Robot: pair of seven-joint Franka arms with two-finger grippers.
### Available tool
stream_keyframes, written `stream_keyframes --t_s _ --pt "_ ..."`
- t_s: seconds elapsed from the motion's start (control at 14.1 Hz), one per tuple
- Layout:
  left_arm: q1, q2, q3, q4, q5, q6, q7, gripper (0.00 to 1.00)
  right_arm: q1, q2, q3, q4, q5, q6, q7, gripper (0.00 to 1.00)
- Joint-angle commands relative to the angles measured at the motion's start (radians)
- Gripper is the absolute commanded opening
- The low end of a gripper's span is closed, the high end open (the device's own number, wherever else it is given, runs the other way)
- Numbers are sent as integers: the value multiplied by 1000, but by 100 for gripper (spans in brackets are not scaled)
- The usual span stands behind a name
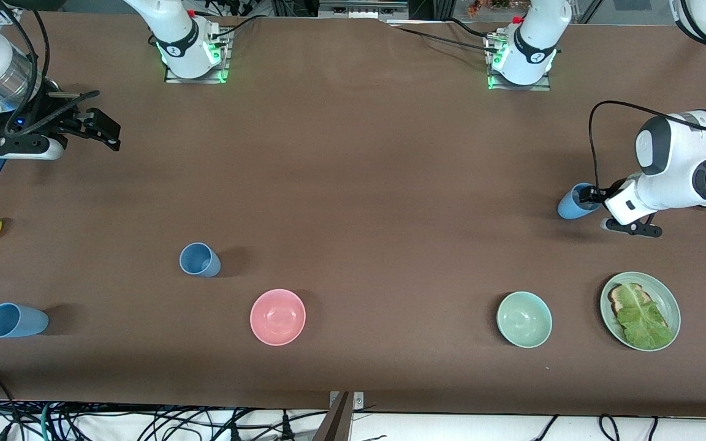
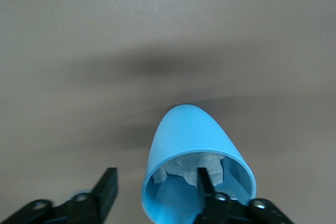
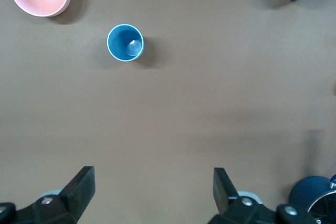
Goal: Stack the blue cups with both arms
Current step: 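Reach the left gripper down and grasp the blue cup near the green bowl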
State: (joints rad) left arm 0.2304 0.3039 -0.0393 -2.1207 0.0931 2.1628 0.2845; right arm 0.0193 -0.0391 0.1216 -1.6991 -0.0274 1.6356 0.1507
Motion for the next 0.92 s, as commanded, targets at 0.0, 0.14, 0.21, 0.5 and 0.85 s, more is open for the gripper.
stream_keyframes --t_s 0.0,0.14,0.21,0.5,0.85 --pt "3 -6 -5 -15 17 13 19 0 5 1 -3 6 14 -10 10 100" --pt "3 -6 -5 -10 14 8 19 0 5 1 -3 6 14 -11 10 100" --pt "3 -6 -5 -8 13 8 19 0 5 1 -3 3 14 -10 10 100" --pt "1 -8 -5 -4 13 2 19 0 5 4 -3 3 14 -10 9 100" --pt "-8 -38 -55 82 -6 -118 3 0 5 4 -3 1 14 -11 9 100"
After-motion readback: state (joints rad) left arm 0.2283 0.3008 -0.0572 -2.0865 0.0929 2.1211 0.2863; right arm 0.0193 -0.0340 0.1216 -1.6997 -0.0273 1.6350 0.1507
